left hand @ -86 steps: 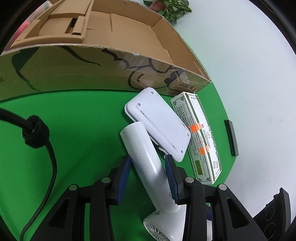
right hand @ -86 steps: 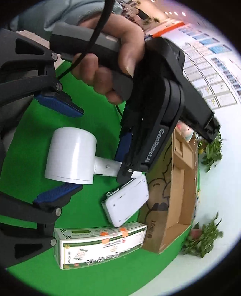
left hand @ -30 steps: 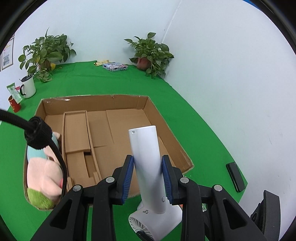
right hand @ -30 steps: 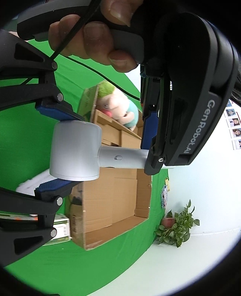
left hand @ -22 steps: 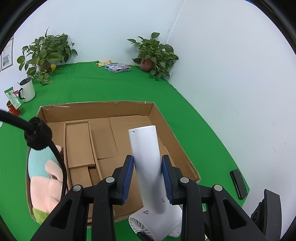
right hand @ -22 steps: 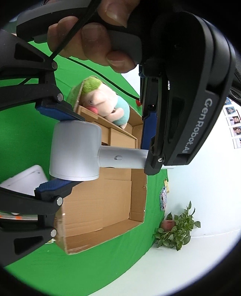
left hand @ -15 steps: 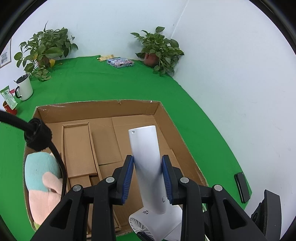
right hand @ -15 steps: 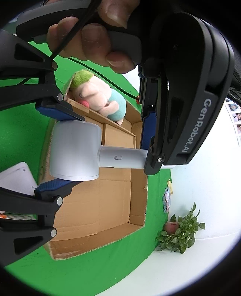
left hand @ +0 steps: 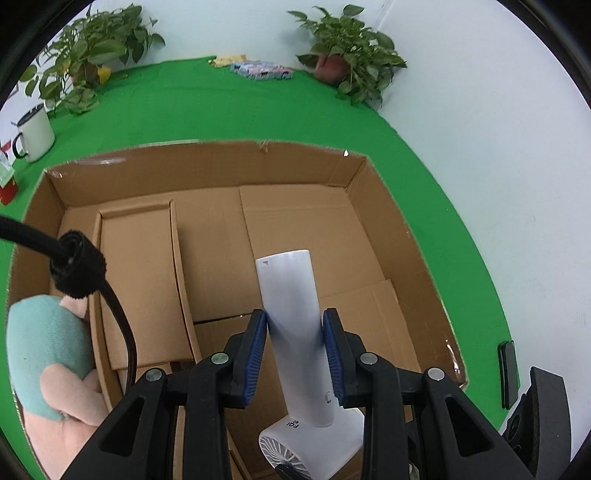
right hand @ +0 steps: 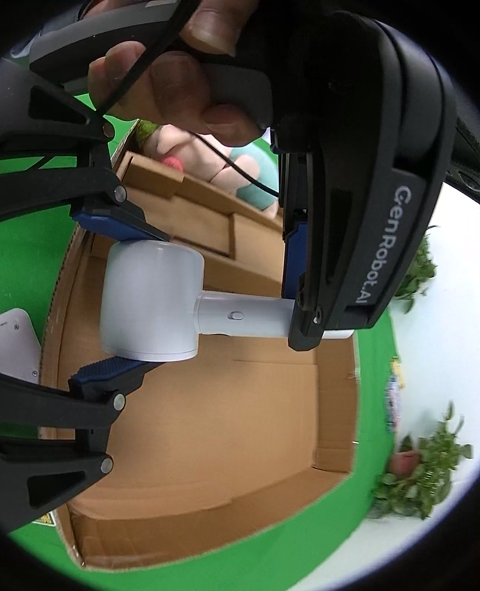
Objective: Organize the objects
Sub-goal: 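Carry the white fan over the large box with the right gripper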
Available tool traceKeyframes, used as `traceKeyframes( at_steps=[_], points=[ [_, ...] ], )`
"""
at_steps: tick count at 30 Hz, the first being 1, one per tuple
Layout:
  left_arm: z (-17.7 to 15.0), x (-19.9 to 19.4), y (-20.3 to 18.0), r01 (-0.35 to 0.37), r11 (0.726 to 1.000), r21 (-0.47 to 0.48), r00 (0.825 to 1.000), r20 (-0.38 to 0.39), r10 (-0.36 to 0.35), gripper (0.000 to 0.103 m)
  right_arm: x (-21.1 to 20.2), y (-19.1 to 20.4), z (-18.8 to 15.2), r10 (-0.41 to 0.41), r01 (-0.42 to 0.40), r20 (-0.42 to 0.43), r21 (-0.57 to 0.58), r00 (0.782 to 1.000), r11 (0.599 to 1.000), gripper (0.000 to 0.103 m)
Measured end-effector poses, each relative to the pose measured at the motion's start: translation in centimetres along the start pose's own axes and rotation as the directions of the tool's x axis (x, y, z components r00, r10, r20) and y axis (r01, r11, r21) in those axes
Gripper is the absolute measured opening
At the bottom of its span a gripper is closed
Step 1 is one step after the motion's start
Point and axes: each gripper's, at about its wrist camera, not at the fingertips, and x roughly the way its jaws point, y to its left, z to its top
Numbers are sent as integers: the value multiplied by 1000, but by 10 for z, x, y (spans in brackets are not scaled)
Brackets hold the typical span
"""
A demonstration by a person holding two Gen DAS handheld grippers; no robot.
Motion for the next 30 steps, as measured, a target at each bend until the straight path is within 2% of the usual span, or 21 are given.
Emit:
traceKeyframes(
  at_steps=[10,16,20,24,27,30],
  points=[
    [-18,40,15,-41,999,-35,994,-99,37,29,22,-5,-14,49,-45,-129,31,990,999,55],
    [-22,40,18,-48,998,-41,994,-100,44,29,23,-3,-19,81,-77,-157,34,984,996,57],
    [-26,19,21,-37,999,-34,998,-55,35,29,17,-2,-23,118,-114,-155,35,981,993,60],
    [-36,-16,20,-33,999,-2,999,21,33,29,8,-9,-26,125,-119,-146,50,981,992,60],
    [-52,-40,27,-62,998,10,996,73,61,30,2,-19,-26,124,-115,-134,69,983,991,60],
    [-71,-56,39,-94,995,-17,991,94,95,30,0,-23,-20,104,-96,-123,69,987,993,60]
  ],
)
